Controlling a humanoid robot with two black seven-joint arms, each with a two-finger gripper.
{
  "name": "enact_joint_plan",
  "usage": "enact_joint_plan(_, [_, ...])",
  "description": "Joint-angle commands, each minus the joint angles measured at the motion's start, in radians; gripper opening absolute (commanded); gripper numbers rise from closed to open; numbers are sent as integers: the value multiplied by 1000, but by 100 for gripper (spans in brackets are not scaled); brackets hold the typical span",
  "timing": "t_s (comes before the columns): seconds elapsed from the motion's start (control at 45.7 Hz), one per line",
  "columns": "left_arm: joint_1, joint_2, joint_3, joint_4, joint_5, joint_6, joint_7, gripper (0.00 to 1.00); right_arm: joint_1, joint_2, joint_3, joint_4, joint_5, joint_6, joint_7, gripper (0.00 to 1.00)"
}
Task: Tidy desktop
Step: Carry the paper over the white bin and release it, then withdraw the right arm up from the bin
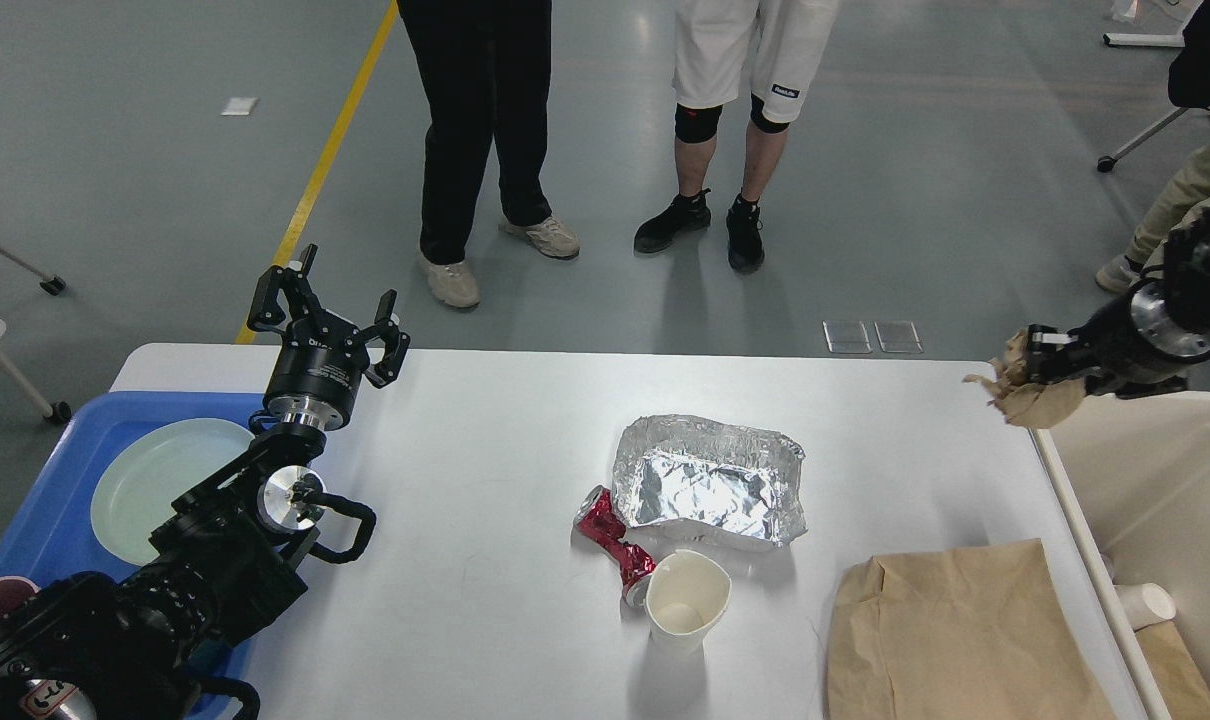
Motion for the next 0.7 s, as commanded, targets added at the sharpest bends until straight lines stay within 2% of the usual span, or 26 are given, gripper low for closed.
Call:
enact_joint_plan(0.0, [0,0,0,0,0,0,0,97,-25,-71,-34,-11,0,-154,-1,0])
enact_joint_plan(0.285, [0,0,0,0,0,0,0,97,-196,-189,-5,-13,23,-567,-1,0])
enact_joint_plan(0.394, [0,0,0,0,0,0,1,97,-298,-221,54,-16,43,-696,1,0])
enact_joint_plan(0.525, [0,0,0,0,0,0,0,97,-448,-223,195,-78,69,-791,6,0])
enact_joint_plan(0.679, [0,0,0,0,0,0,0,97,-643,-198,408,-201,128,-819,9,0])
